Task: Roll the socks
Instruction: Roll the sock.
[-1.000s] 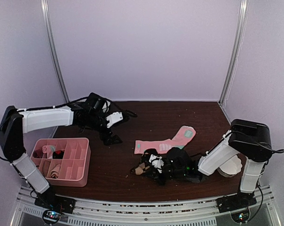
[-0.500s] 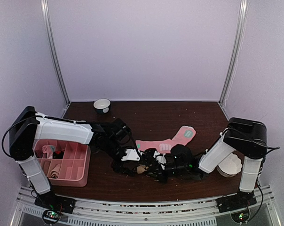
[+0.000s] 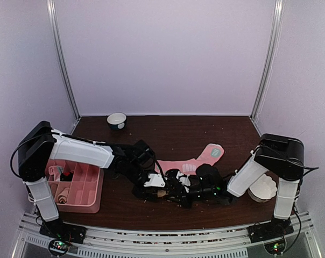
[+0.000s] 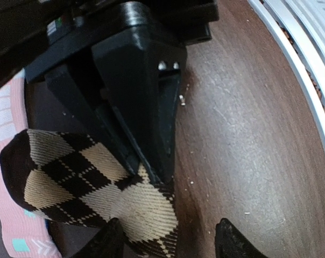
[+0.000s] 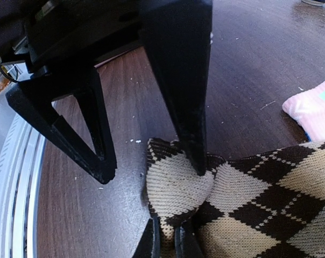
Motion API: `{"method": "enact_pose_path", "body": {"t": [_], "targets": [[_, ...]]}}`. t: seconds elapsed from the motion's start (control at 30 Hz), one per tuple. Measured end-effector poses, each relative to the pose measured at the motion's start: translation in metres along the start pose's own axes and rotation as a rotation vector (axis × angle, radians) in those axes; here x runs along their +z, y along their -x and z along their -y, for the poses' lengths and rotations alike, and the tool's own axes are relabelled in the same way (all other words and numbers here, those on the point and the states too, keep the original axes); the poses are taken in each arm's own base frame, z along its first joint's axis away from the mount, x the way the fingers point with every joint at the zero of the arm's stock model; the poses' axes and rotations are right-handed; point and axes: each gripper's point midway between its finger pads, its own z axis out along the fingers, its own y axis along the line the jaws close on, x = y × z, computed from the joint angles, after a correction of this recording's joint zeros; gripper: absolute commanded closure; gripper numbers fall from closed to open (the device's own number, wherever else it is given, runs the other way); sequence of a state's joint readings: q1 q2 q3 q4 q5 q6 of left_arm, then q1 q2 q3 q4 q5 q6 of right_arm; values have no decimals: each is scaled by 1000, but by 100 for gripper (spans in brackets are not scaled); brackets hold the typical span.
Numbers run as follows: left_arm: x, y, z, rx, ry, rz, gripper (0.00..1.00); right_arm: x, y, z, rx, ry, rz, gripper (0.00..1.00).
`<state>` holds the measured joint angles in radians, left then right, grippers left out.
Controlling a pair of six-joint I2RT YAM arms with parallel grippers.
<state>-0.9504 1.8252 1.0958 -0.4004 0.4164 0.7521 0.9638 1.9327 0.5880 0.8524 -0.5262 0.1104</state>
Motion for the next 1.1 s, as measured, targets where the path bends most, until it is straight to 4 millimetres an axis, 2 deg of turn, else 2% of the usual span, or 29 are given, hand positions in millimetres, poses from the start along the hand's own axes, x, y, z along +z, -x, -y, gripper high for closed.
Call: {"method": "enact_pose_path", "body": {"t": [0.27, 0.4, 0.57, 0.8, 0.93, 1.0, 1.1], "targets": [[-2, 11, -12, 22, 71, 17, 43, 1, 0, 0, 9, 15, 4, 100], [-1, 12, -9, 28, 63, 17, 52, 1, 0, -1, 16, 20, 7, 100], [4, 9, -7, 23, 49, 9, 71, 1, 0, -1, 25, 28, 11, 100], [18, 0, -7, 11, 24, -19, 74, 1, 0, -1, 32, 31, 14, 100], [20, 0, -11, -9, 11, -28, 91, -1, -1, -1, 31, 30, 20, 100], [20, 0, -14, -26, -2, -30, 100, -4, -2, -1, 32, 22, 24, 98], [22, 5, -15, -40, -38, -14, 100, -13, -6, 0, 39, -5, 32, 88]]}}
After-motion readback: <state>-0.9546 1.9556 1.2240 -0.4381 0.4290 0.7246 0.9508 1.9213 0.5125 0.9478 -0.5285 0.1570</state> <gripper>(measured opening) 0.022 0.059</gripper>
